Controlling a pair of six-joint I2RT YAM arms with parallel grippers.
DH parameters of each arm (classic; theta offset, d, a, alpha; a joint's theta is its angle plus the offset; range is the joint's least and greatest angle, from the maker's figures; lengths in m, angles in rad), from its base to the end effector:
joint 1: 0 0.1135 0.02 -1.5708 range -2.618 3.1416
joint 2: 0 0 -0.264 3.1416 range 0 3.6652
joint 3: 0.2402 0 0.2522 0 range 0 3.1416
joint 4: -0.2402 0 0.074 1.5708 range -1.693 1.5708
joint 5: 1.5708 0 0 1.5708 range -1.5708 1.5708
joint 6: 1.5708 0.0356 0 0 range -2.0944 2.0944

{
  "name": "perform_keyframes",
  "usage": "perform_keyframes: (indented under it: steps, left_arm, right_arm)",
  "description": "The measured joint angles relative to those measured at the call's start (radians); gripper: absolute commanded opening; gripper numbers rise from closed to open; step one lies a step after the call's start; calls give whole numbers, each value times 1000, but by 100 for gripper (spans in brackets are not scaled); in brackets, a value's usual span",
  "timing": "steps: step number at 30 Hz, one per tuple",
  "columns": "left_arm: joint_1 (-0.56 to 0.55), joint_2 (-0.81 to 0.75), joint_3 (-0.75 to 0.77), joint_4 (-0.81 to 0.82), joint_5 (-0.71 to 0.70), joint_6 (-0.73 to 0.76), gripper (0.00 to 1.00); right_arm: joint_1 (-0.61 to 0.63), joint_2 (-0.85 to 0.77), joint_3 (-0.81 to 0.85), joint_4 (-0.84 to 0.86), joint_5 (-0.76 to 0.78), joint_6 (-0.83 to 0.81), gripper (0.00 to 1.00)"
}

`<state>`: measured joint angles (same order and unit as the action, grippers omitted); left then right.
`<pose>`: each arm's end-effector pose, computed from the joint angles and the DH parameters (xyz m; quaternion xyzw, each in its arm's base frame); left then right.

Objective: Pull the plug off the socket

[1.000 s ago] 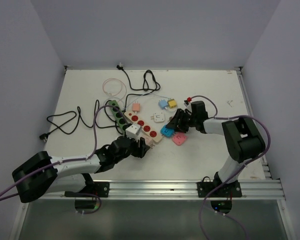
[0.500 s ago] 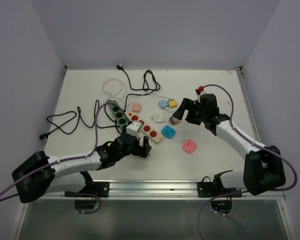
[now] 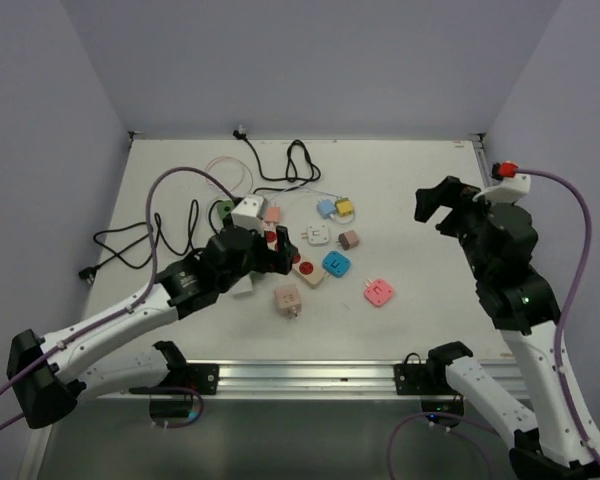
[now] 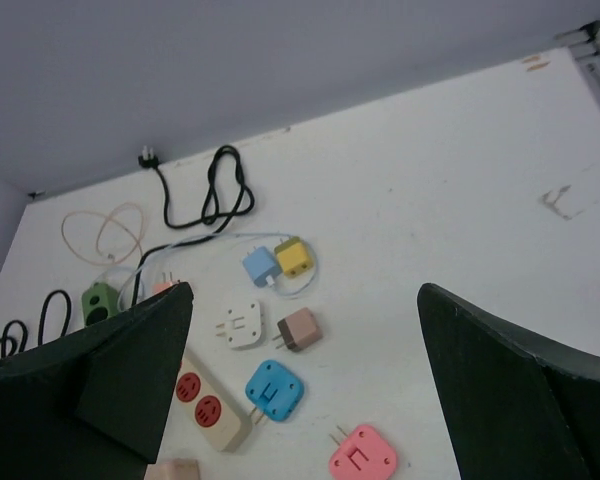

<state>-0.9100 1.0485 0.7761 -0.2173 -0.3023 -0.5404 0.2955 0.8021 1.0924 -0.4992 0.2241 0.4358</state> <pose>0.1530 -0.1796 0.2834 0.0796 0.8475 -0.2408 0.4664 0.1557 0.0391 0.4083 0.1243 0.7653 0.1425 0.6153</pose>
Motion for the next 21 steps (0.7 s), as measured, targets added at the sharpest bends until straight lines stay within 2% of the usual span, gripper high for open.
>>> perform_keyframes:
  steps: [4,7,14,21]
  left_arm:
    - [105,-101,115,-122,-71,10,100]
    - [155,-185,188,-215,-185,21,100]
    - [157,-411,224,-310,-441,94,100]
    - [157,-582,211,-325,-644,163,100]
  right_arm:
    - [0,-152,31,-39,95,-66,99]
    - [0,-273,33,-40,155,-127,99]
    - [0,-500,-35,-19,243,-258,99]
    - [0,-594,-135,-18,264,-313,99]
